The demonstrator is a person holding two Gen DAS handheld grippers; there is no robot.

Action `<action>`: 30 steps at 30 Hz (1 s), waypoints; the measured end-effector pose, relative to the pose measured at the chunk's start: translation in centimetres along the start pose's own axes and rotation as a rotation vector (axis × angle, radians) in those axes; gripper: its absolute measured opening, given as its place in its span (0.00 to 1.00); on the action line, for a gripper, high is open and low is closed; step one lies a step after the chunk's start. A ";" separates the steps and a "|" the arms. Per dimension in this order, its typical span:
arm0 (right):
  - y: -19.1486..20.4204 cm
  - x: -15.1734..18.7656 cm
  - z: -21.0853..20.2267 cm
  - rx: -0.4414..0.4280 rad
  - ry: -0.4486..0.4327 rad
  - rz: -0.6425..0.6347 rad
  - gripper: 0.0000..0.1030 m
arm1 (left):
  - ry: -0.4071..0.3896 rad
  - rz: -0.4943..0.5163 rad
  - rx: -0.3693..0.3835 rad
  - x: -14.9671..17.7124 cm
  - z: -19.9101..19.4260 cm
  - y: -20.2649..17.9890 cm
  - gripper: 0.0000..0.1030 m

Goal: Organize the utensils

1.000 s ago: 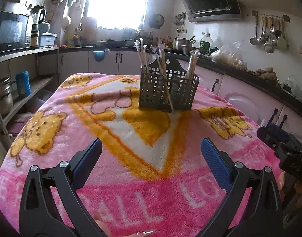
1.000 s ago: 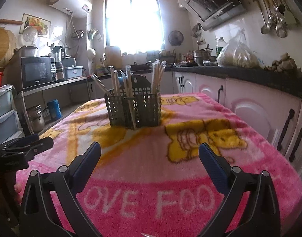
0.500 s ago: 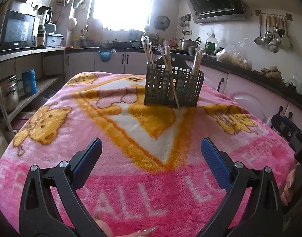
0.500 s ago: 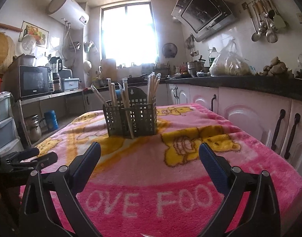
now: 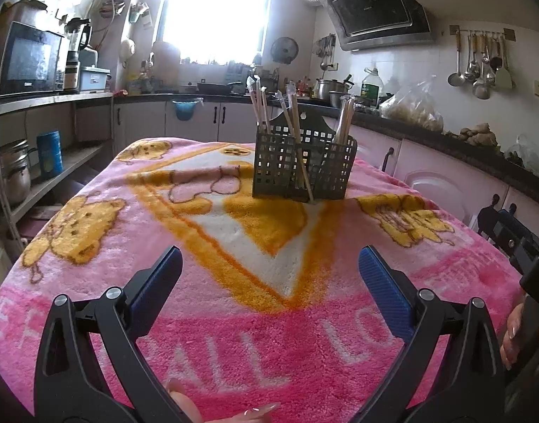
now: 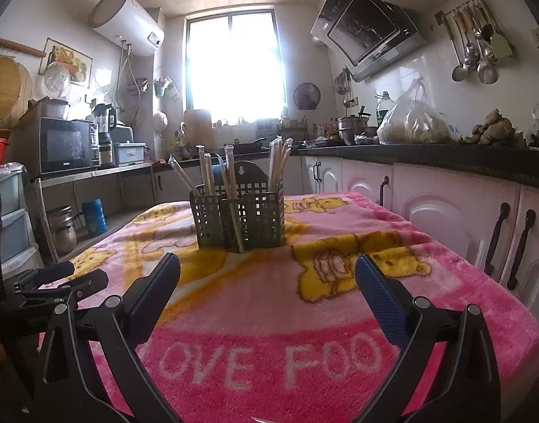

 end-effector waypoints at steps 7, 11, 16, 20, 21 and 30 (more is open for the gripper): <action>0.0 0.2 0.1 0.001 0.005 0.000 0.94 | -0.005 0.003 0.000 -0.1 0.0 0.0 0.89; 0.0 0.2 0.1 0.001 0.004 0.001 0.94 | -0.007 0.007 -0.001 -0.2 0.0 -0.1 0.89; 0.0 0.2 0.0 0.001 0.005 0.001 0.94 | -0.008 0.008 -0.001 -0.2 -0.1 -0.1 0.89; 0.1 0.3 0.1 -0.001 0.002 0.000 0.94 | -0.005 0.006 0.004 -0.2 -0.1 -0.2 0.89; 0.1 0.4 0.1 -0.002 0.001 -0.002 0.94 | -0.005 0.006 0.003 -0.3 -0.1 -0.1 0.89; 0.0 0.6 0.2 -0.001 0.003 -0.004 0.94 | -0.007 0.012 0.005 -0.2 -0.2 -0.3 0.89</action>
Point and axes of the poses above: each gripper's, at about its wrist camera, not at the fingertips, and z roughly the way its jaws point, y to its left, x to its underside, the point moved 8 cm from there along z, roughly the way its jaws point, and after that the axes turned 13 degrees about x, right-handed, at the moved point
